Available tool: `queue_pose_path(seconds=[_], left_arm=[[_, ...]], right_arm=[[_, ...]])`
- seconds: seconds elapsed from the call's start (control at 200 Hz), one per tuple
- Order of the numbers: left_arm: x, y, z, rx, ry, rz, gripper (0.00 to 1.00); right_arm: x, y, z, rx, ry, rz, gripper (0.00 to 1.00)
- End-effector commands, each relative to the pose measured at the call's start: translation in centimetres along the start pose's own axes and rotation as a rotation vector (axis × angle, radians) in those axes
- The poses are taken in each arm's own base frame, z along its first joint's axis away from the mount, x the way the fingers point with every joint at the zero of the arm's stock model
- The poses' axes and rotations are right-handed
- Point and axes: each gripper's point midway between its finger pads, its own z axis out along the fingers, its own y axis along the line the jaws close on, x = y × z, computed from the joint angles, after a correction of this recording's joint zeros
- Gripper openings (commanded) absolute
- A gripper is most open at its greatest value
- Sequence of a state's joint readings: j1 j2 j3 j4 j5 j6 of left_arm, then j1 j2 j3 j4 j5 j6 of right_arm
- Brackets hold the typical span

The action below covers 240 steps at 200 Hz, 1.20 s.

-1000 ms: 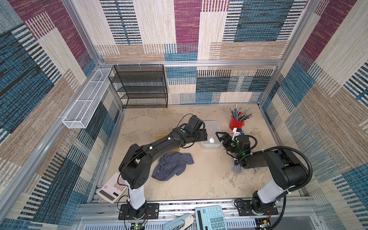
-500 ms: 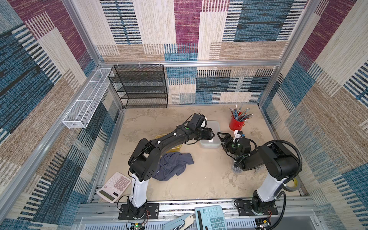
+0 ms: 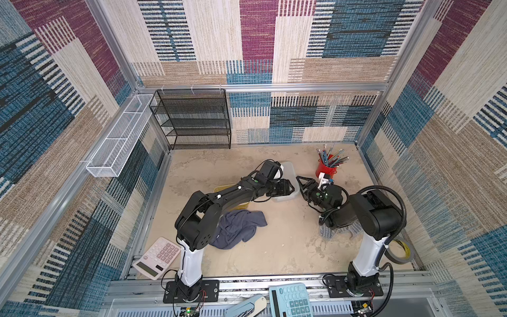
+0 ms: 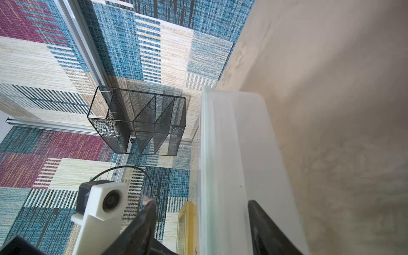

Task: Wipe the insides of the lunch boxes
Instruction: Open the fastener of the lunch box.

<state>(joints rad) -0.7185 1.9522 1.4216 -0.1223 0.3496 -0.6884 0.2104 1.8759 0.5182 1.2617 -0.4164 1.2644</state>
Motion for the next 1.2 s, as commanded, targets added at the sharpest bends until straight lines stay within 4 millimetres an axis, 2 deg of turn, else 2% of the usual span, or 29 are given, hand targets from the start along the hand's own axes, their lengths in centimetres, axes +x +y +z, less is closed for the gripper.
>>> queue_pose_path(seconds=[0.0,0.16,0.255,0.406,0.631,0.841,1.032,1.197], left_arm=[[-0.6,-0.4,-0.5,0.022,-0.026,-0.021,0.60],[-1.1,0.0,-0.4,0.015,-0.019,-0.031,0.60],[-1.3,0.4,-0.3,0.016,-0.023,-0.048,0.60],[-1.3,1.1,0.2,-0.006,-0.013,-0.052,0.59],[-0.1,2.8,1.3,-0.044,0.010,-0.113,0.56],[0.5,3.6,1.6,-0.067,0.015,-0.129,0.54],[1.1,4.4,2.1,-0.084,0.028,-0.148,0.52],[1.5,5.0,2.6,-0.097,0.046,-0.170,0.52]], right_arm=[[0.2,0.6,0.4,-0.040,0.017,0.011,0.65],[1.0,-0.8,0.2,-0.060,0.037,0.066,0.62],[1.1,-1.1,0.1,-0.068,0.036,0.073,0.62],[1.0,-0.8,-0.3,-0.069,0.023,0.069,0.62],[1.5,-0.5,-0.7,-0.095,0.016,0.105,0.59],[1.7,-0.4,-0.5,-0.120,0.012,0.115,0.52],[1.8,-0.6,-0.8,-0.105,0.004,0.102,0.42],[1.9,-0.2,-0.8,-0.117,0.013,0.083,0.46]])
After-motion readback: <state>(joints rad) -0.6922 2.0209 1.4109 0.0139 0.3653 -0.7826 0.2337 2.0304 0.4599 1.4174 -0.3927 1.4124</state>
